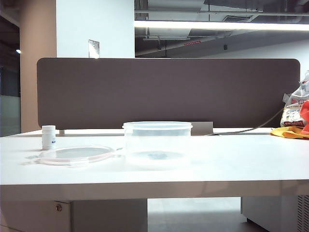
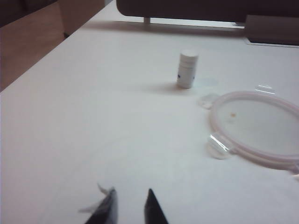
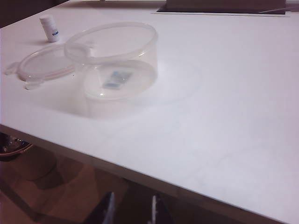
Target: Remove the lid of the round box, pick up the small white medicine bottle inside, and place it on the table.
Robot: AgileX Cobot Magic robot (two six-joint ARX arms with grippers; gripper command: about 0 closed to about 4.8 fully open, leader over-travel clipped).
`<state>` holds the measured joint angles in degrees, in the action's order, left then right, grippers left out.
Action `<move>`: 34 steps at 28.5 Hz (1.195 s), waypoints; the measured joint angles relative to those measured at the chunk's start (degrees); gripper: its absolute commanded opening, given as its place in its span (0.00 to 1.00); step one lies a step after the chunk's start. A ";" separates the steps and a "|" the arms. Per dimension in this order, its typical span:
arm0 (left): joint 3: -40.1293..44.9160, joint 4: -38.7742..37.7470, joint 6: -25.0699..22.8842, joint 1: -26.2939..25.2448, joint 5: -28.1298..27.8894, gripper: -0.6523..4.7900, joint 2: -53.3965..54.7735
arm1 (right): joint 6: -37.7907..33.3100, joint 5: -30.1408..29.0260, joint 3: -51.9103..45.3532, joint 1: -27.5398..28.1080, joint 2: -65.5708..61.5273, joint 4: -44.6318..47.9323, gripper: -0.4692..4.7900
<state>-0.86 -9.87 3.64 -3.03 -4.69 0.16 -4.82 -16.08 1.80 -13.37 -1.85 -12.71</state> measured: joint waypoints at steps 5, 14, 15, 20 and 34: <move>0.00 0.00 -0.20 -0.02 0.48 0.27 0.00 | -0.02 0.00 0.00 0.00 0.02 0.00 0.29; 0.00 -0.13 -0.17 -0.02 1.97 0.27 0.00 | -0.02 0.00 0.00 0.00 0.02 -0.02 0.29; 0.00 -0.13 -0.17 -0.02 1.97 0.27 0.00 | -0.02 0.00 0.00 0.00 0.02 -0.02 0.29; 0.00 -0.13 -0.17 -0.02 1.99 0.27 0.00 | 0.00 0.00 0.00 0.00 0.02 0.00 0.29; 0.00 -0.15 -0.17 -0.02 2.08 0.27 0.00 | 10.84 9.42 -0.17 2.34 1.60 0.37 0.29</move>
<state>-0.86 -10.02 3.46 -3.05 -2.61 0.16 6.02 -6.66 1.63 -11.03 -0.25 -12.34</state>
